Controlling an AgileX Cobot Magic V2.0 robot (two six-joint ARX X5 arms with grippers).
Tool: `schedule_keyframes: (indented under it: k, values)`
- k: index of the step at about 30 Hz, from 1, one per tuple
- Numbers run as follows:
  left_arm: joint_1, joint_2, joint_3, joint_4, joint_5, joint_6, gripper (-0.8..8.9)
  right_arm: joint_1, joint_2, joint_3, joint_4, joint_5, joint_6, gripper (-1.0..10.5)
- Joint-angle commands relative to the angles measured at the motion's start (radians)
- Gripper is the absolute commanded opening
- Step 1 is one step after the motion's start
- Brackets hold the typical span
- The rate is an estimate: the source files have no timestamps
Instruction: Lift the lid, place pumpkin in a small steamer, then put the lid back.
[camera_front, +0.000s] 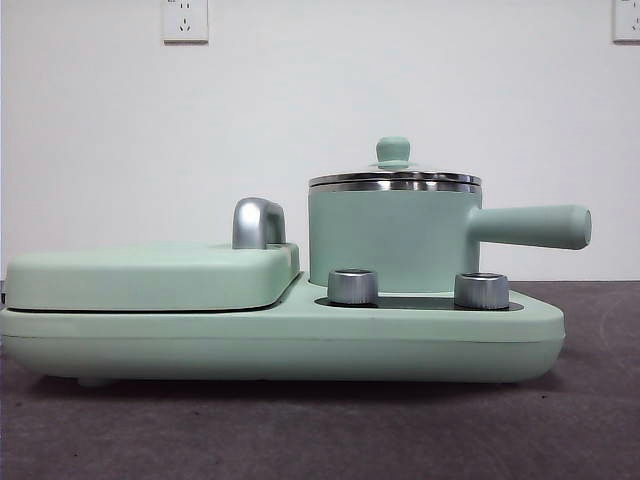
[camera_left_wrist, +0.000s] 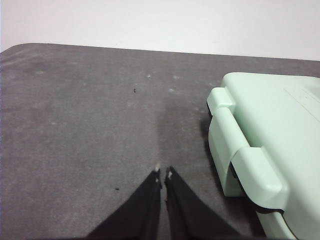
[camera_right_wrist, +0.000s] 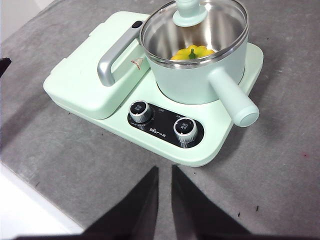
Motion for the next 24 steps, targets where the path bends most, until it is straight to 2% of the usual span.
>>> schedule_keyframes:
  k: [1,15,17,20,24]
  values:
    - [0.002,-0.002,-0.020,-0.007,0.000,0.017,0.20,0.006,0.003,0.009,0.011,0.000,0.002,0.4]
    - [0.002,-0.002,-0.020,-0.007,0.000,0.017,0.20,-0.006,-0.001,0.006,0.013,0.006,0.002,0.4]
    - [0.002,-0.002,-0.020,-0.007,0.000,0.017,0.20,-0.033,-0.005,0.005,0.017,-0.001,0.002,0.4]
    - [0.002,-0.002,-0.020,-0.007,0.000,0.017,0.20,-0.124,-0.010,-0.019,0.065,0.005,0.002,0.4]
    - [0.002,-0.002,-0.019,-0.007,0.000,0.017,0.20,-0.240,-0.046,-0.143,0.279,0.032,-0.006,0.4]
